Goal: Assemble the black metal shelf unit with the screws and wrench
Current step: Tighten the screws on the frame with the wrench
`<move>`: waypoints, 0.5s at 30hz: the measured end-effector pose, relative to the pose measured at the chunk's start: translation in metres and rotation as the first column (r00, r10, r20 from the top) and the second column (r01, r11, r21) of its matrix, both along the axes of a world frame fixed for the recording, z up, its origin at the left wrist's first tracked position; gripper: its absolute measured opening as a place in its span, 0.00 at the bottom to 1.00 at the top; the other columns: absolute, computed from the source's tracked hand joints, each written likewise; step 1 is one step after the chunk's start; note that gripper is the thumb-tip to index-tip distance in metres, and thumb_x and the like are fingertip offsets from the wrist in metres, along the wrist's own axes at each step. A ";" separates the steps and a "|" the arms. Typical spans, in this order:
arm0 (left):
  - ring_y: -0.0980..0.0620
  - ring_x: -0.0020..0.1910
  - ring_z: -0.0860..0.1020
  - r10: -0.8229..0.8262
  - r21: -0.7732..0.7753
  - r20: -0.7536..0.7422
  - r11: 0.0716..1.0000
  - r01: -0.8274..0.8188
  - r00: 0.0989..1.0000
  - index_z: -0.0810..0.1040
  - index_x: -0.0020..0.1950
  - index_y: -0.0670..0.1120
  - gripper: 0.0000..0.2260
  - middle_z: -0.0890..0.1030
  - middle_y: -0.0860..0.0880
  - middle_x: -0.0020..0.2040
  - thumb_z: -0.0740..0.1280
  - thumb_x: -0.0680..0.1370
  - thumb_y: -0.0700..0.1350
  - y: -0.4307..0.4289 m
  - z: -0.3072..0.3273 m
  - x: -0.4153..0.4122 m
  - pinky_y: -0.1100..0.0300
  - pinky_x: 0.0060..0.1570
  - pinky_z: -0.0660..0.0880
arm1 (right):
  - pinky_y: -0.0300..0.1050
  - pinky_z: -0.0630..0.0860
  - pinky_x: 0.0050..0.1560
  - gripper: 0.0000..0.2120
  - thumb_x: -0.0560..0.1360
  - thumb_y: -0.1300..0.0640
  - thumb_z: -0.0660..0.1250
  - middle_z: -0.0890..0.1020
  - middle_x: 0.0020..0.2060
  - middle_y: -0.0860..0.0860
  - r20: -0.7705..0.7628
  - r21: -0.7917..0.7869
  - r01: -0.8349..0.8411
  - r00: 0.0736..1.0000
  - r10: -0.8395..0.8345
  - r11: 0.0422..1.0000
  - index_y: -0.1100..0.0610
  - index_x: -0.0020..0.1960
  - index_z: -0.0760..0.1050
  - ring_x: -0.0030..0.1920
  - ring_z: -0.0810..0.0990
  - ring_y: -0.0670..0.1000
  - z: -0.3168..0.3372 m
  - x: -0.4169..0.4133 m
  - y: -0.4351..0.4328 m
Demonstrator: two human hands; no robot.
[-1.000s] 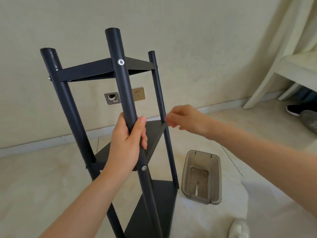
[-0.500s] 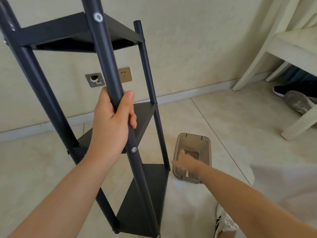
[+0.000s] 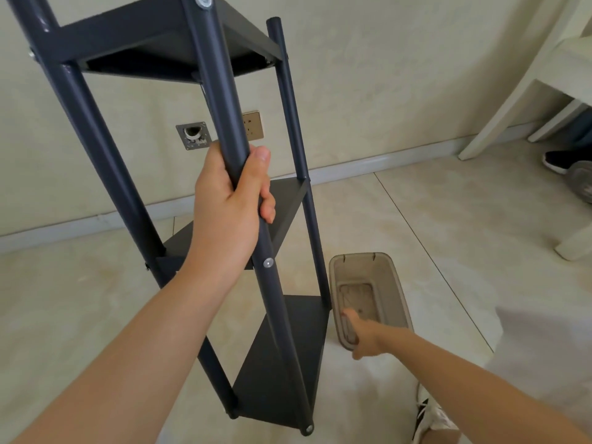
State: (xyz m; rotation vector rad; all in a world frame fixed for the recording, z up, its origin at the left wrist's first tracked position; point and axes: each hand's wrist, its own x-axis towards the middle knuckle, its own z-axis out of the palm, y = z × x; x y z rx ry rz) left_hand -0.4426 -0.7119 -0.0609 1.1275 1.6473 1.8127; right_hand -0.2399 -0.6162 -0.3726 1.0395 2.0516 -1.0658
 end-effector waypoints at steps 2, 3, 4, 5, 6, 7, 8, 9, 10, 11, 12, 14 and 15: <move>0.54 0.29 0.72 0.006 0.000 -0.005 1.000 -0.006 1.000 0.72 0.51 0.53 0.03 0.73 0.52 0.34 0.63 0.84 0.49 0.001 0.000 0.001 0.61 0.33 0.74 | 0.52 0.75 0.63 0.51 0.72 0.56 0.74 0.71 0.69 0.59 0.022 -0.052 -0.031 0.999 0.032 0.998 0.46 0.79 0.39 0.65 0.74 0.59 -0.004 0.006 -0.001; 0.54 0.29 0.72 0.007 0.001 -0.009 1.000 -0.007 1.000 0.72 0.51 0.52 0.04 0.73 0.52 0.34 0.63 0.84 0.49 0.002 0.000 0.001 0.61 0.33 0.74 | 0.53 0.73 0.65 0.51 0.71 0.54 0.75 0.69 0.71 0.58 0.040 -0.098 -0.044 0.998 0.049 0.994 0.45 0.79 0.42 0.67 0.73 0.60 -0.004 0.008 0.000; 0.53 0.29 0.72 0.006 0.001 -0.013 1.000 -0.006 1.000 0.72 0.51 0.52 0.04 0.73 0.51 0.34 0.63 0.84 0.49 0.002 0.001 0.002 0.60 0.34 0.74 | 0.53 0.72 0.65 0.49 0.70 0.50 0.75 0.68 0.72 0.56 0.059 -0.159 -0.048 0.997 0.058 0.986 0.43 0.78 0.46 0.68 0.71 0.59 -0.003 0.009 0.002; 0.53 0.29 0.72 0.006 0.000 -0.018 1.000 -0.006 1.000 0.72 0.51 0.52 0.04 0.73 0.51 0.34 0.63 0.84 0.49 0.003 0.000 0.002 0.60 0.34 0.74 | 0.52 0.73 0.63 0.45 0.69 0.46 0.75 0.68 0.71 0.53 0.075 -0.225 -0.034 0.996 0.052 0.974 0.43 0.77 0.51 0.66 0.72 0.57 0.000 0.009 0.005; 0.53 0.29 0.72 0.006 0.002 -0.022 1.000 -0.006 1.000 0.72 0.51 0.52 0.04 0.73 0.51 0.34 0.63 0.84 0.49 0.004 0.000 0.002 0.60 0.34 0.74 | 0.47 0.75 0.58 0.40 0.70 0.43 0.73 0.70 0.68 0.50 0.084 -0.273 -0.005 0.996 0.029 0.962 0.43 0.76 0.56 0.61 0.74 0.52 0.004 0.009 0.008; 0.52 0.29 0.72 0.006 0.004 -0.025 1.000 -0.006 1.000 0.72 0.51 0.51 0.04 0.73 0.51 0.34 0.63 0.84 0.49 0.004 -0.001 0.003 0.59 0.35 0.74 | 0.42 0.76 0.51 0.33 0.73 0.42 0.70 0.74 0.62 0.47 0.082 -0.281 0.034 0.997 -0.011 0.959 0.45 0.74 0.61 0.56 0.77 0.47 0.005 0.008 0.012; 0.52 0.30 0.72 0.003 0.004 -0.028 1.000 -0.003 1.000 0.72 0.51 0.51 0.04 0.73 0.51 0.34 0.63 0.84 0.49 0.005 -0.001 0.004 0.59 0.35 0.74 | 0.39 0.77 0.45 0.26 0.76 0.44 0.66 0.77 0.58 0.46 0.065 -0.246 0.079 0.996 -0.065 0.966 0.49 0.71 0.67 0.52 0.79 0.46 0.005 0.008 0.015; 0.52 0.30 0.72 -0.001 0.002 -0.030 1.000 0.001 1.000 0.72 0.51 0.51 0.04 0.73 0.51 0.34 0.63 0.84 0.49 0.005 -0.002 0.005 0.59 0.35 0.74 | 0.39 0.78 0.44 0.19 0.79 0.48 0.64 0.80 0.55 0.49 0.045 -0.168 0.121 0.992 -0.115 0.978 0.54 0.67 0.71 0.51 0.80 0.48 0.001 0.008 0.018; 0.52 0.30 0.72 -0.005 0.001 -0.031 1.000 0.005 0.999 0.72 0.51 0.52 0.04 0.73 0.51 0.34 0.63 0.84 0.49 0.005 -0.002 0.006 0.59 0.36 0.74 | 0.41 0.79 0.45 0.15 0.80 0.53 0.62 0.81 0.54 0.52 0.036 -0.068 0.143 0.989 -0.141 0.987 0.58 0.63 0.74 0.53 0.81 0.52 -0.003 0.007 0.020; 0.52 0.30 0.72 -0.008 0.000 -0.032 1.000 0.008 0.999 0.72 0.51 0.52 0.04 0.73 0.51 0.34 0.63 0.84 0.50 0.004 -0.002 0.007 0.59 0.36 0.74 | 0.42 0.77 0.45 0.12 0.81 0.56 0.60 0.81 0.53 0.56 0.049 0.023 0.132 0.990 -0.133 0.991 0.61 0.59 0.76 0.54 0.81 0.55 -0.007 0.007 0.021; 0.52 0.30 0.72 -0.011 -0.001 -0.034 1.000 0.011 0.999 0.72 0.51 0.52 0.04 0.73 0.51 0.35 0.63 0.84 0.50 0.004 -0.002 0.008 0.59 0.36 0.74 | 0.42 0.75 0.45 0.11 0.81 0.57 0.59 0.81 0.53 0.57 0.080 0.084 0.105 0.991 -0.112 0.991 0.62 0.57 0.76 0.55 0.80 0.57 -0.012 0.008 0.021; 0.52 0.30 0.72 -0.013 -0.005 -0.036 1.000 0.013 0.999 0.72 0.51 0.52 0.04 0.73 0.51 0.35 0.63 0.84 0.50 0.003 -0.002 0.009 0.59 0.36 0.74 | 0.43 0.73 0.48 0.13 0.82 0.57 0.58 0.79 0.58 0.59 0.143 0.124 0.081 0.985 -0.099 0.989 0.63 0.62 0.73 0.57 0.78 0.57 -0.021 0.007 0.016; 0.53 0.29 0.72 -0.014 -0.005 -0.031 1.000 0.014 0.999 0.72 0.51 0.52 0.04 0.73 0.51 0.35 0.63 0.84 0.50 0.002 -0.002 0.010 0.59 0.36 0.74 | 0.44 0.74 0.52 0.15 0.83 0.56 0.58 0.78 0.60 0.59 0.161 0.128 0.080 0.982 -0.100 0.989 0.63 0.64 0.72 0.59 0.78 0.58 -0.026 0.007 0.013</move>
